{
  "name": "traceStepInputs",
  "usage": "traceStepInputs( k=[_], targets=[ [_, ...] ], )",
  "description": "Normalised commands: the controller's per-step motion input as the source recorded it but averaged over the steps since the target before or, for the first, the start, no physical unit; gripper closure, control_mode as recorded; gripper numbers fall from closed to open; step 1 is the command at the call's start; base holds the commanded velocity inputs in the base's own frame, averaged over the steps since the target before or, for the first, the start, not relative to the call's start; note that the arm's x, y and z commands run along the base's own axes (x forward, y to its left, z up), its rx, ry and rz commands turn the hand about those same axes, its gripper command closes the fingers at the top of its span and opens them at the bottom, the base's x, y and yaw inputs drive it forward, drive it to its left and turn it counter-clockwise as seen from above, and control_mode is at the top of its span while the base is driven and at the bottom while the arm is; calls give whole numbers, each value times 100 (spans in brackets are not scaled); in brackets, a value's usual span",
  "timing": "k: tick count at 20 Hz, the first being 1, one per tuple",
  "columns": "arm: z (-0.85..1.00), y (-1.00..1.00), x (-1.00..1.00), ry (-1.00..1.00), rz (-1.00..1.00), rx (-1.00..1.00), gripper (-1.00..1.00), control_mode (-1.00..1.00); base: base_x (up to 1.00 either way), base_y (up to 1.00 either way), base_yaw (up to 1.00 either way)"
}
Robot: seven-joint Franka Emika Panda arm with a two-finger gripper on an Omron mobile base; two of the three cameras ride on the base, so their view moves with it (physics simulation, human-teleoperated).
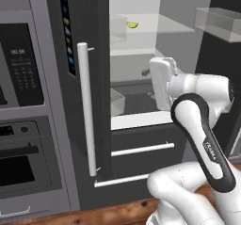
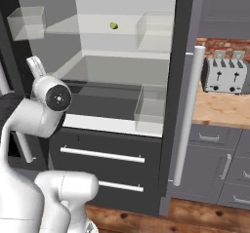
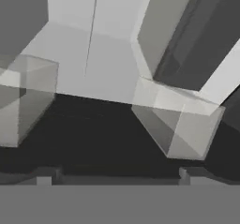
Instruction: There is a bowl on the dining counter. Grab a lemon wedge from the fridge and place it in the bowl. Then get the liquor bottle and glass cup from the cabinet and place them next to the bowl.
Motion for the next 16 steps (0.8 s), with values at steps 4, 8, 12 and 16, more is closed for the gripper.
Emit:
traceStepInputs(
  k=[4, 8, 12, 16],
  targets=[
    [-29, 8, 93, 31, 17, 25, -100, -100, 0, 0, 0],
    [-37, 58, 72, 21, 21, 15, -100, -100, 0, 0, 0],
    [-41, 76, 59, 15, 21, 10, -100, -100, 0, 0, 0],
    [-36, 86, 40, 11, 21, 8, -100, -100, 0, 0, 0]
  ],
)
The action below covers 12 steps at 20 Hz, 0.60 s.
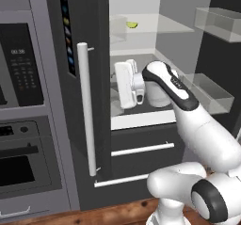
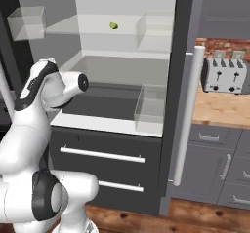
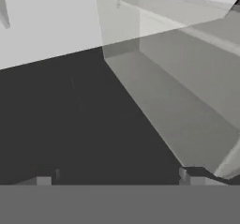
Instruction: There is a bowl on the dining counter. Grab a lemon wedge from the fridge and place it in the bowl. Then get the liquor bottle and glass cup from the cabinet and place them next to the bowl.
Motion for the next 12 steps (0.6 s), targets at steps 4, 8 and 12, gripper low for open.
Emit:
traceStepInputs(
  k=[4, 8, 12],
  targets=[
    [-24, 100, -3, 4, 24, 1, -100, -100, 0, 0, 0],
    [-13, 100, -28, 0, 24, 0, -100, -100, 0, 0, 0],
    [-10, 100, -23, 0, 20, 0, -100, -100, 0, 0, 0]
  ],
)
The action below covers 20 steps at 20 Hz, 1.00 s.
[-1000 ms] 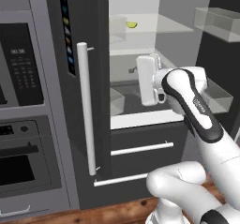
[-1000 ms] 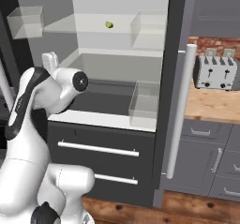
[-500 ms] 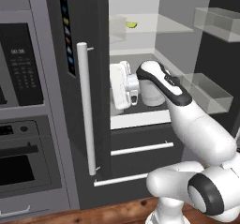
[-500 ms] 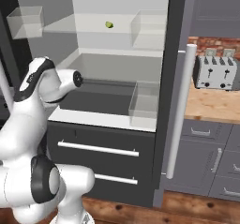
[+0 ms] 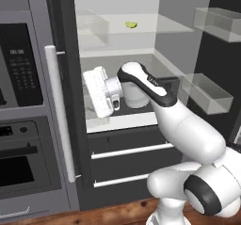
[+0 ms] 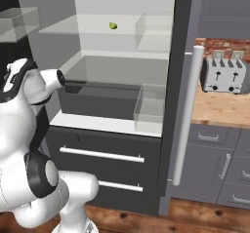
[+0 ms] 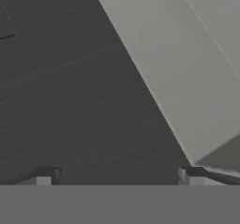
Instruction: There is a bowl on the dining counter. Grab a lemon wedge from the fridge and place it in the bowl. Then get the liquor bottle and glass cup from the cabinet and place them next to the bowl.
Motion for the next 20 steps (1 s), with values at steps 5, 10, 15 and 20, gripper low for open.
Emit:
traceStepInputs(
  k=[5, 10, 15, 20],
  targets=[
    [-12, 100, -9, 0, 14, 0, -100, -100, 0, 0, 0],
    [-15, 100, 0, 0, 7, 0, -100, -100, 0, 0, 0],
    [-12, 79, 0, 1, 2, 0, -100, -100, 0, 0, 0],
    [-1, -4, -11, -2, 0, -1, -100, -100, 0, 0, 0]
  ],
)
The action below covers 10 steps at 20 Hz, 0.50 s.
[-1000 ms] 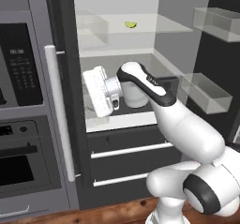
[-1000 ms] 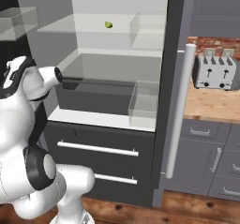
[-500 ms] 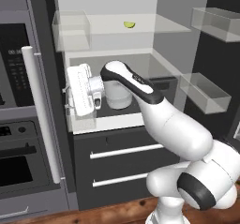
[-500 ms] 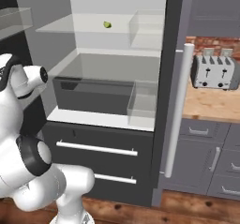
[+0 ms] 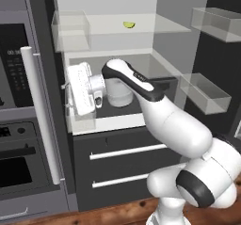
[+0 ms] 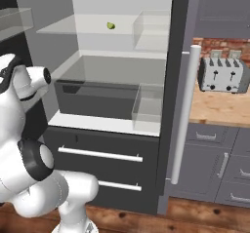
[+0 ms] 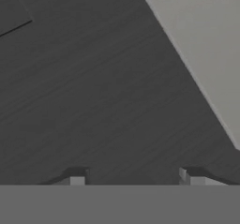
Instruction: There is a bowl on the dining counter. Grab a lemon wedge from the fridge and place it in the bowl. Then get the liquor bottle and glass cup from the cabinet and place them next to the bowl.
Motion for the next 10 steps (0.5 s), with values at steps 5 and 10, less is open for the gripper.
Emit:
traceStepInputs(
  k=[5, 10],
  targets=[
    [3, -45, -77, -23, -7, -5, -100, -100, 0, 0, 0],
    [20, -63, -73, -22, -10, -5, -100, -100, 0, 0, 0]
  ],
)
